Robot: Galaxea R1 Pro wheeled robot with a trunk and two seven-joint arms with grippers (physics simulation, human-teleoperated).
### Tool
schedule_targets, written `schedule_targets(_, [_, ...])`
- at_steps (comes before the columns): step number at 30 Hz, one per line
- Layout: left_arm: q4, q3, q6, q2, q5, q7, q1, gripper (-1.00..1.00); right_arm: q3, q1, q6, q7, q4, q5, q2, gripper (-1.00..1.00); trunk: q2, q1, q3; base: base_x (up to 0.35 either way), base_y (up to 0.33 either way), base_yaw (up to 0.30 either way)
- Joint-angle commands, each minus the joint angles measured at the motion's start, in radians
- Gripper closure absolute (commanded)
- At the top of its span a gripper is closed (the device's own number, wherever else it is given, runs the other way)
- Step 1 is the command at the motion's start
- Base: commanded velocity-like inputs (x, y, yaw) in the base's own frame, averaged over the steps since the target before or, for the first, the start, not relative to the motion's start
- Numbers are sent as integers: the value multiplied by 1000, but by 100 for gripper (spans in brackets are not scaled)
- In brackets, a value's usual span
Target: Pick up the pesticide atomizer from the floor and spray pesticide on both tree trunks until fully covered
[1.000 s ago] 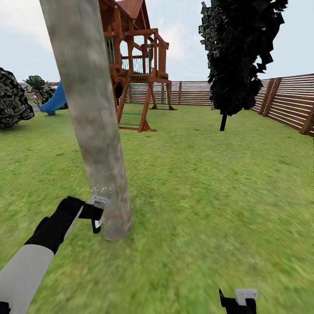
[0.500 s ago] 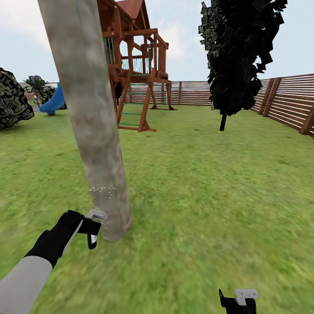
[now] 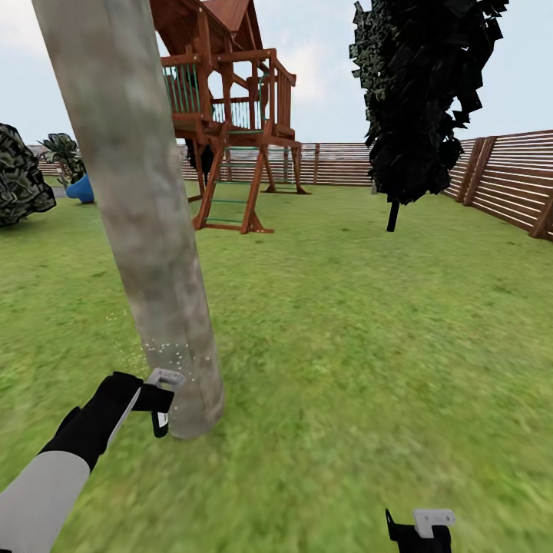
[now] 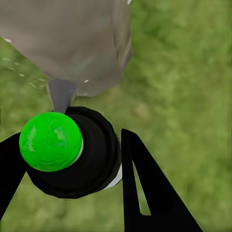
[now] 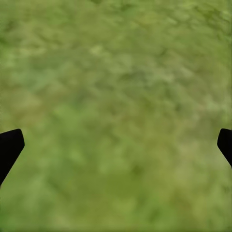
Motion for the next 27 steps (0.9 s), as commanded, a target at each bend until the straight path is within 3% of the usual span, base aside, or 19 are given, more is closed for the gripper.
schedule_targets(1, [0, -1, 0, 0, 0, 0, 0, 100, 0, 0, 0, 0, 0, 0, 0, -100, 0, 0, 0, 2, 0, 0])
schedule_targets(4, [16, -3, -2, 0, -4, 0, 2, 100, 0, 0, 0, -1, -1, 0, 1, -100, 0, 0, 0, 0, 0, 156])
schedule_targets(7, [62, -4, -5, -1, -4, 0, 39, 100, 0, 0, 0, -2, -1, 0, 2, -100, 0, 0, 0, 0, 0, 193])
schedule_targets(11, [6, -2, 4, -3, 0, 0, 29, 100, 0, 0, 0, -2, -1, 0, 2, -100, 0, 0, 0, 0, 0, 24])
schedule_targets(15, [-62, 93, 24, -4, -1, -3, 0, 100, 0, 0, 0, -1, -1, 0, 2, -100, 0, 0, 0, 0, 0, 0])
schedule_targets(21, [9, 104, -22, -7, -6, 0, 75, 100, 0, 0, 0, 0, 0, 0, 3, -100, 0, 0, 0, 0, 0, 20])
schedule_targets(25, [60, 105, -37, -13, -6, 3, 82, 100, 0, 0, 0, 0, 0, 0, 3, -100, 0, 0, 0, 1, -12, 248])
schedule_targets(27, [103, 107, -95, -22, -1, 74, 82, 100, 0, 0, 0, 0, 0, 0, 3, -100, 0, 0, 0, 81, -209, 90])
